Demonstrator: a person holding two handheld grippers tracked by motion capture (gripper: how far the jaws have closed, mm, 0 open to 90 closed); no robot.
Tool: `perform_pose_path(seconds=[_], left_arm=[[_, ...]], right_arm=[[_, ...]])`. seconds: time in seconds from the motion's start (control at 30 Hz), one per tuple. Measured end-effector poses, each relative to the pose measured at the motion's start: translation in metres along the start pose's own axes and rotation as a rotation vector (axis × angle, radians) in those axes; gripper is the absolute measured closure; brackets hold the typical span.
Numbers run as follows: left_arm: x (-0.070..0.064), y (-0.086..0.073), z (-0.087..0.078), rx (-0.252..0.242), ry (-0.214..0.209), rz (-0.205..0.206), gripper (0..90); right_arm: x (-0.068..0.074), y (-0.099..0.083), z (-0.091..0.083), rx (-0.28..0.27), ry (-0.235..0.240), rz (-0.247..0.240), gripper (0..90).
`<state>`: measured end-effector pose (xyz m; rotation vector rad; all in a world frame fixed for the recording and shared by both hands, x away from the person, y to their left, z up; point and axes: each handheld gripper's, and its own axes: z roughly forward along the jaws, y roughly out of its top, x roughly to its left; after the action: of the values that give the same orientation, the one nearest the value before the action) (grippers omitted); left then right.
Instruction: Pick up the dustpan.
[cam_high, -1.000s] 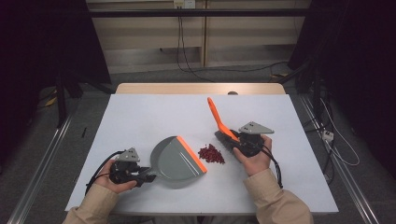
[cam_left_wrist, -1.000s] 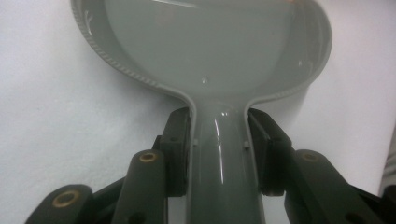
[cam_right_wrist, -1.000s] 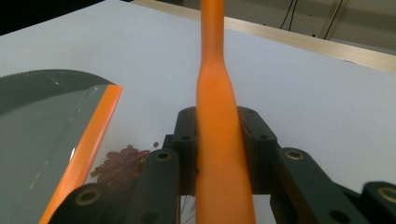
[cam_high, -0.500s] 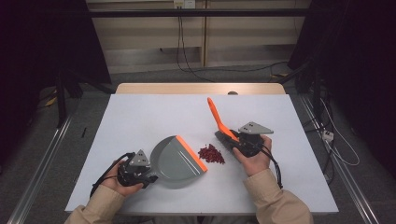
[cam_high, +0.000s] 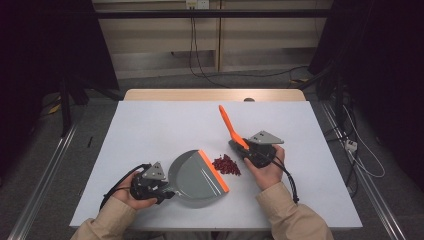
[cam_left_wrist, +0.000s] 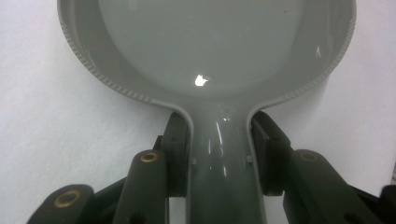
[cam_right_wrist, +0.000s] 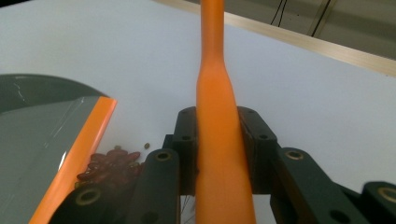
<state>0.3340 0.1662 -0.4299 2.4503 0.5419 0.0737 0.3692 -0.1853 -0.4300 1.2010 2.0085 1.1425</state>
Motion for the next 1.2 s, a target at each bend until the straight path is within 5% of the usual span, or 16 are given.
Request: perform_pose_path(seconds=[0.03,0.07,0.13,0.33,0.4,0.5,0.53,0.57,0.63,0.77,0.93,1.2], left_arm=[[-0.005,0.0,0.004,-0.063,0.0,-0.077,63.0],[0.0,0.001,0.001,0.001,-0.003,0.006,63.0],[0.001,0.001,0.0,0.008,-0.007,0.012,63.1],[-0.001,0.001,0.001,-0.001,-0.007,-0.002,63.0],[0.001,0.002,0.0,0.017,-0.009,0.021,63.0],[0.001,0.001,0.0,-0.002,-0.013,-0.005,62.9],[-0.004,0.0,0.004,-0.055,-0.013,-0.073,62.9],[-0.004,0.0,0.004,-0.056,-0.015,-0.077,62.9],[0.0,0.001,0.001,-0.013,-0.017,-0.021,62.9],[-0.001,0.001,0.002,-0.028,-0.022,-0.042,62.9],[0.002,0.001,0.001,-0.001,-0.023,-0.013,62.9],[0.002,0.001,0.001,-0.003,-0.024,-0.019,62.8]], right_arm=[[0.001,-0.001,0.001,0.008,0.001,-0.007,71.3],[0.002,-0.001,0.003,0.015,0.006,-0.009,71.3],[0.005,-0.001,0.004,0.017,0.01,-0.02,71.3],[0.009,0.0,0.004,0.022,0.01,-0.044,71.2],[0.007,0.0,0.003,0.027,0.012,-0.041,71.1],[0.006,0.001,0.002,0.039,0.007,-0.042,70.5],[0.005,0.001,0.001,0.045,0.008,-0.038,70.0],[0.005,0.002,0.001,0.058,0.005,-0.033,68.7],[0.004,0.003,-0.001,0.081,0.007,-0.026,66.1],[0.003,0.008,-0.003,0.139,0.028,-0.01,63.9],[0.001,0.016,0.002,0.217,0.041,-0.009,63.1],[0.002,0.018,0.006,0.257,0.025,-0.025,71.2]])
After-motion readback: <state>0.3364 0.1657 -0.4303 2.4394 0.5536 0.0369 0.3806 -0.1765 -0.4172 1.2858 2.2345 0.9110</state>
